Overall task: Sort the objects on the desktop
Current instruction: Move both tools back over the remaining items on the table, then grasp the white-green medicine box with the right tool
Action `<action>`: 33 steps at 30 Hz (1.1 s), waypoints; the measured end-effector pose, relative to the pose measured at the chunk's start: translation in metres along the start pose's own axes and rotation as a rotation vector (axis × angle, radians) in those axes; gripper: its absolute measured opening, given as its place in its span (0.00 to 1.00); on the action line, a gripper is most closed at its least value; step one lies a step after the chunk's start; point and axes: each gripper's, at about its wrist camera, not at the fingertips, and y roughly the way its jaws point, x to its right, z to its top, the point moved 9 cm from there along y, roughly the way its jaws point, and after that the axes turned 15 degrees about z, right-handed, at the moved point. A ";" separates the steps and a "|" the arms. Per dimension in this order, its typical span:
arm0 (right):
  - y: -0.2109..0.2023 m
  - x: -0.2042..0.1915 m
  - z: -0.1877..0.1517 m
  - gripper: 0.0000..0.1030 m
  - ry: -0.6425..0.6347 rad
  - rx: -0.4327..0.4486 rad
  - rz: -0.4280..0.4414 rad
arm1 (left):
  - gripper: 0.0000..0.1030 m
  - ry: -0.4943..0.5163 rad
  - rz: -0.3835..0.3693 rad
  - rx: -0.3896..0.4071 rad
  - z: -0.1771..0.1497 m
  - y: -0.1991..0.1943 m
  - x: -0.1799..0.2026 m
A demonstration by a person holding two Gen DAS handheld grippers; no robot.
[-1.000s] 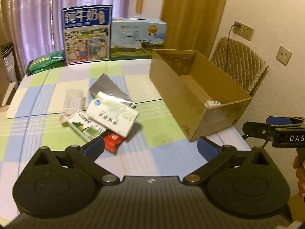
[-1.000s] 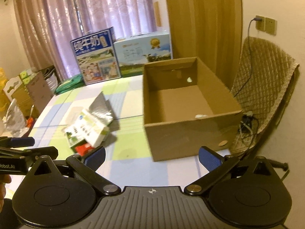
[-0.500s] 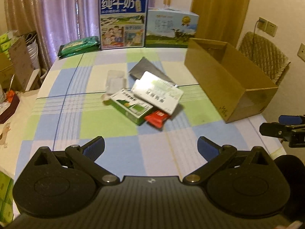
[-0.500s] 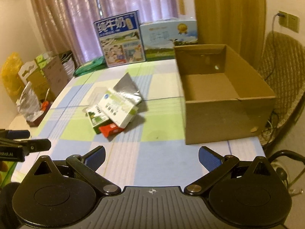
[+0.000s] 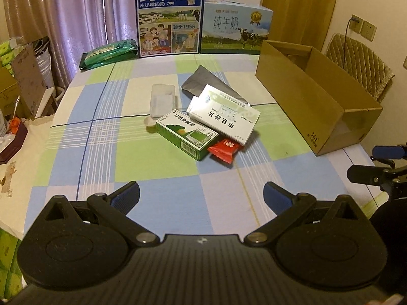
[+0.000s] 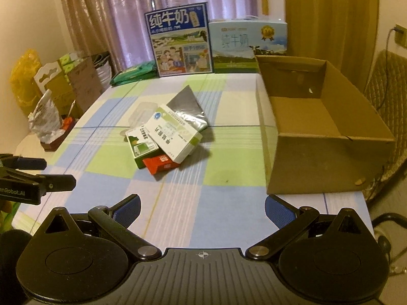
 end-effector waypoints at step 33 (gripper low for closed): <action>0.187 0.001 0.047 0.91 -0.599 -0.168 0.068 | 0.99 0.090 0.000 -0.088 0.031 0.134 -0.009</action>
